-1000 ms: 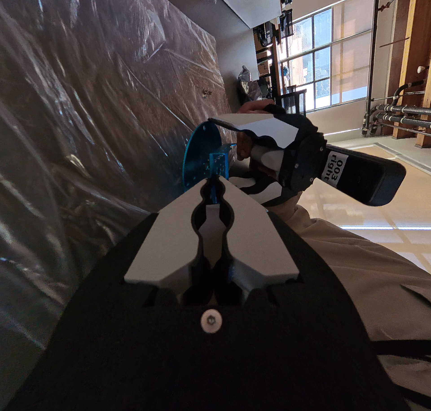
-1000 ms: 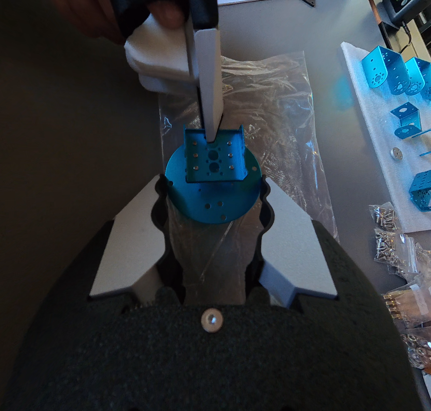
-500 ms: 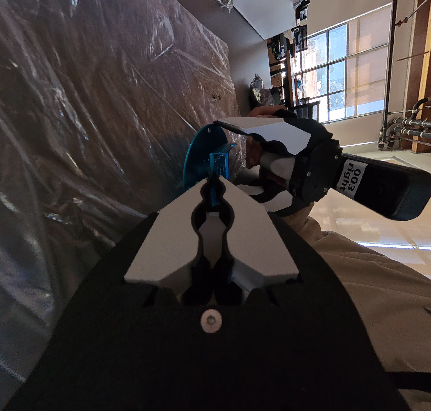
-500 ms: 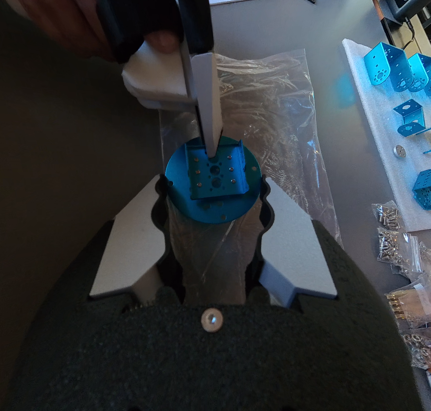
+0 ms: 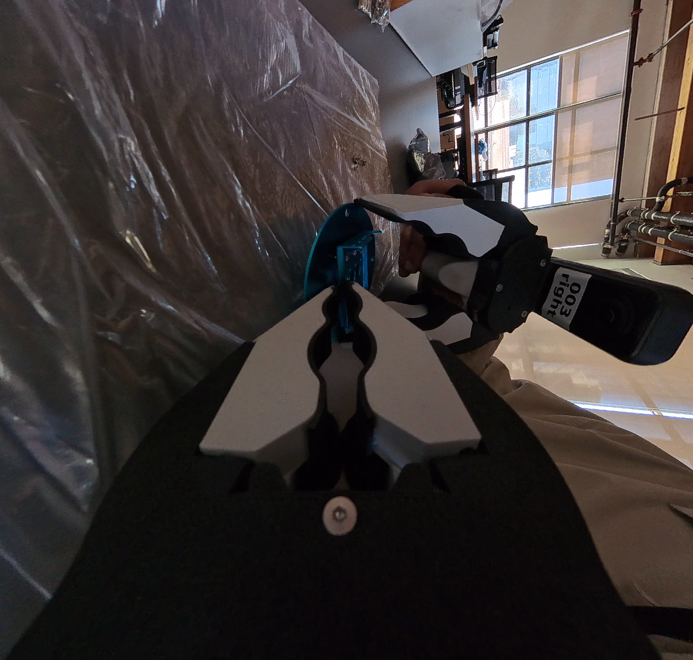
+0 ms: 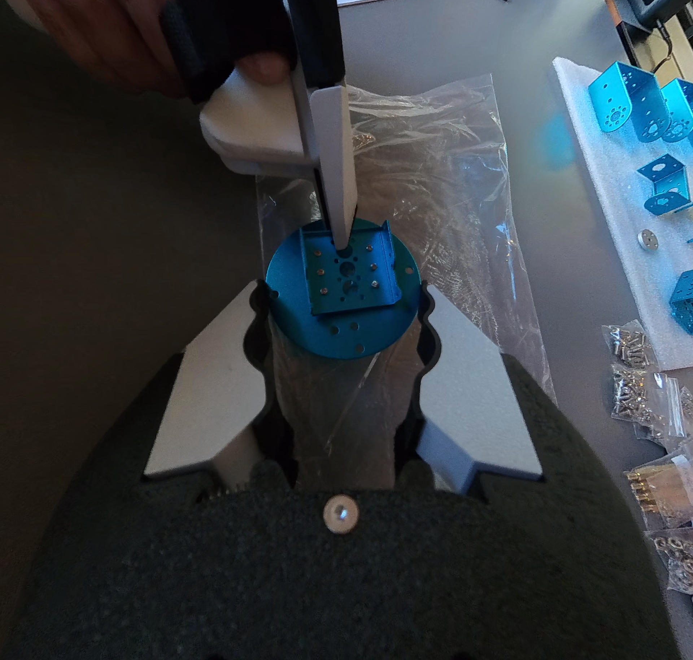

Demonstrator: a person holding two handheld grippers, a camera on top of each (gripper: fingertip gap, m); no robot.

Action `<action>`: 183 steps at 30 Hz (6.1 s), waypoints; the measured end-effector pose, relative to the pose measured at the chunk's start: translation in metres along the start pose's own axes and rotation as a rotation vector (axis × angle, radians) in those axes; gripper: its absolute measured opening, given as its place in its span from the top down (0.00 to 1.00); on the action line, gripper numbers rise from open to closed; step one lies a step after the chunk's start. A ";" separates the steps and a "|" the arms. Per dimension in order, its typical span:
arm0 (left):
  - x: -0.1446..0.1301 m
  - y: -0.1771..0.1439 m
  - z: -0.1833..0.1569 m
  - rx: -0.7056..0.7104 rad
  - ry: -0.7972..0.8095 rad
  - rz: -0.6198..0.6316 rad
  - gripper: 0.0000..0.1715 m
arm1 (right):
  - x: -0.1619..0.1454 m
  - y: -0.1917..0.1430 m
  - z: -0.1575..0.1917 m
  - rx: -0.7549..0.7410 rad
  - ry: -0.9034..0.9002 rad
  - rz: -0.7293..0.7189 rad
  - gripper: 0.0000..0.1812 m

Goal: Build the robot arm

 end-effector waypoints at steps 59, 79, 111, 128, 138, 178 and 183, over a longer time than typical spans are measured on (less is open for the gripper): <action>0.069 0.002 -0.008 -0.098 0.003 -0.156 0.99 | 0.001 0.000 0.004 -0.033 -0.062 -0.034 0.56; 0.044 -0.008 0.014 -0.002 0.055 -0.082 0.99 | 0.001 -0.001 0.007 -0.076 -0.127 -0.067 0.56; 0.041 -0.001 0.010 -0.050 0.045 -0.060 0.99 | -0.005 -0.017 -0.020 0.066 0.180 -0.165 0.67; 0.028 -0.024 0.014 -0.030 0.033 -0.066 0.99 | -0.004 0.009 -0.010 0.194 0.203 0.073 0.50; 0.038 -0.029 0.021 0.029 0.039 -0.108 0.99 | -0.002 0.004 0.000 0.137 0.106 0.020 0.56; 0.040 -0.005 0.013 0.002 0.084 -0.032 0.99 | -0.035 0.015 -0.113 0.706 0.557 -0.044 0.76; 0.040 -0.002 0.012 0.001 0.088 -0.020 0.99 | -0.034 0.016 -0.108 0.722 0.504 0.011 0.80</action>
Point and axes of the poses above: each gripper's, where its closed fingertips meet, y out along the fingers, x out of its top, z = x × y across the jaws, the point moved 10 cm from there along -y, back along the fingers
